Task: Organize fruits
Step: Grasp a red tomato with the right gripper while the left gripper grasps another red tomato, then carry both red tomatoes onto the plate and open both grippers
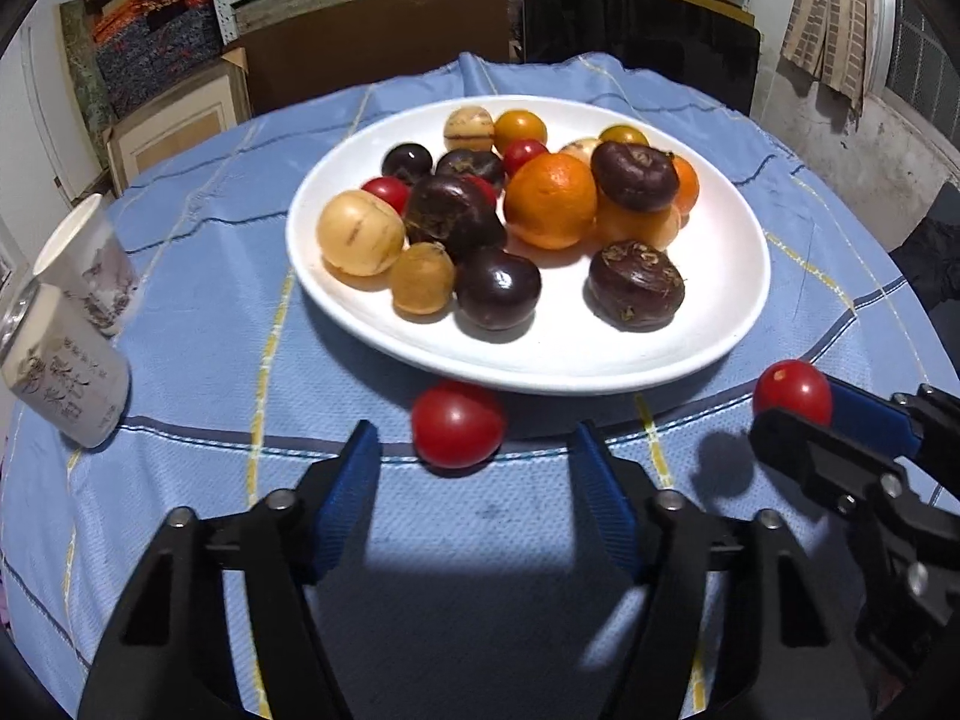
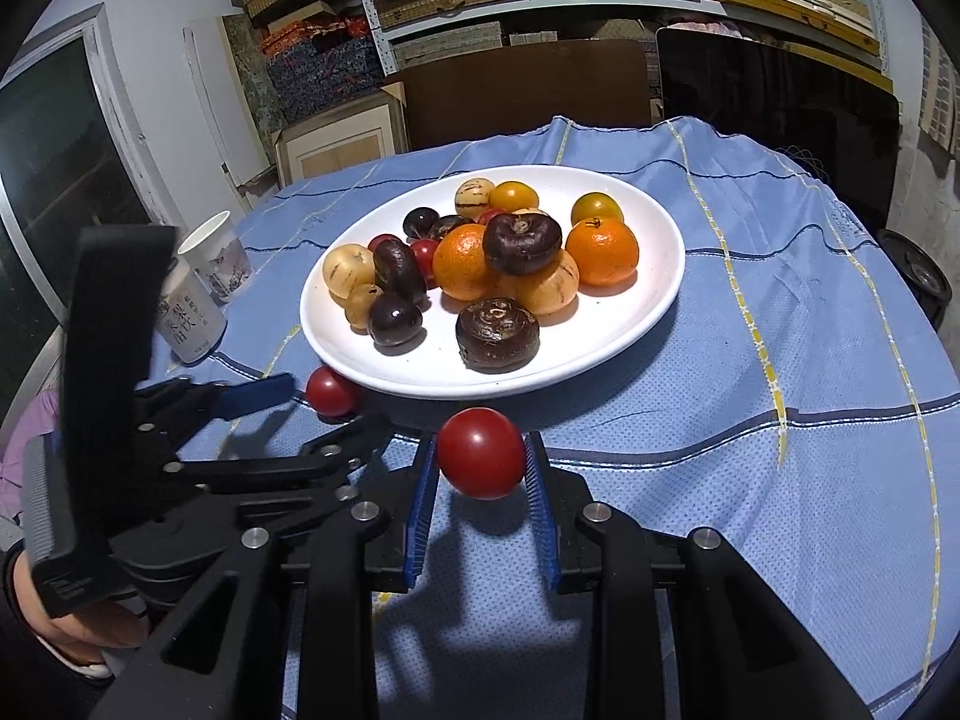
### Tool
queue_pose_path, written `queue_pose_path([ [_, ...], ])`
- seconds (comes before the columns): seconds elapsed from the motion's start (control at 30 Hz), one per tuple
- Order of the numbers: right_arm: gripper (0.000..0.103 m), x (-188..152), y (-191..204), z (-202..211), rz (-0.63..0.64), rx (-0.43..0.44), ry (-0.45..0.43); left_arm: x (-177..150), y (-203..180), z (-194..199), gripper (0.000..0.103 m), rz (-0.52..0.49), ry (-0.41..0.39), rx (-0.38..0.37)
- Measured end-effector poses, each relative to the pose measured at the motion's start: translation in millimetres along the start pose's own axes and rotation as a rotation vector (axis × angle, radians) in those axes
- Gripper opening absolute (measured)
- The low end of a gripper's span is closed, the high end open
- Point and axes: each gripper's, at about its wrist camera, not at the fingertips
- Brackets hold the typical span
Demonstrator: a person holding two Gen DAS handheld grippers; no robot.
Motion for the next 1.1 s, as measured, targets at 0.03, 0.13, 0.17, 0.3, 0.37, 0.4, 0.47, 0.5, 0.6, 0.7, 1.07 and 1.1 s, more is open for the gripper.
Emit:
queue_pose_path([
  [0.03,0.029,-0.3,0.0,0.9,0.000,0.002,-0.002,1.0,0.0,-1.9,0.064,0.005,0.004,0.001],
  [0.13,0.029,0.2,-0.7,2.8,-0.002,0.007,-0.010,4.9,-0.9,-4.7,0.060,0.010,0.000,0.001],
  [0.17,0.029,0.2,-0.7,3.1,-0.003,0.007,-0.010,6.6,-0.4,-5.8,0.057,0.014,0.004,-0.010],
  [0.3,0.030,0.6,-0.9,3.9,-0.002,0.008,-0.012,8.7,1.8,-6.7,0.056,0.021,0.010,-0.012],
  [0.37,0.030,0.4,-1.0,5.0,-0.003,0.004,-0.015,8.7,2.4,-6.8,0.055,0.018,0.011,-0.011],
  [0.4,0.030,0.5,-1.2,5.3,-0.002,0.005,-0.015,8.8,3.8,-6.8,0.054,0.024,0.013,-0.018],
  [0.47,0.030,0.4,-0.7,5.2,0.000,0.005,-0.013,9.8,7.2,-6.9,0.044,0.032,0.007,-0.024],
  [0.5,0.030,0.0,0.1,4.8,0.001,0.004,-0.012,10.7,9.3,-7.3,0.042,0.033,0.006,-0.029],
  [0.6,0.030,-0.3,1.3,3.9,0.004,0.005,-0.011,11.7,14.4,-7.2,0.036,0.046,0.004,-0.036],
  [0.7,0.030,-0.5,3.5,4.2,0.008,0.010,-0.015,10.0,11.3,-6.1,0.031,0.022,-0.010,-0.015],
  [1.07,0.030,0.9,5.6,8.1,0.015,0.017,-0.030,-7.8,12.1,10.8,0.030,0.011,0.005,-0.018],
  [1.1,0.030,1.1,5.5,8.7,0.016,0.017,-0.032,-9.3,12.4,13.4,0.030,0.012,0.005,-0.021],
])
Point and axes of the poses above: each gripper's, at about its wrist camera, not at the fingertips, and z roughly against the way its jaws point, y to its left, x to its top, and after that the axes turned 11 degrees about z, right-handed
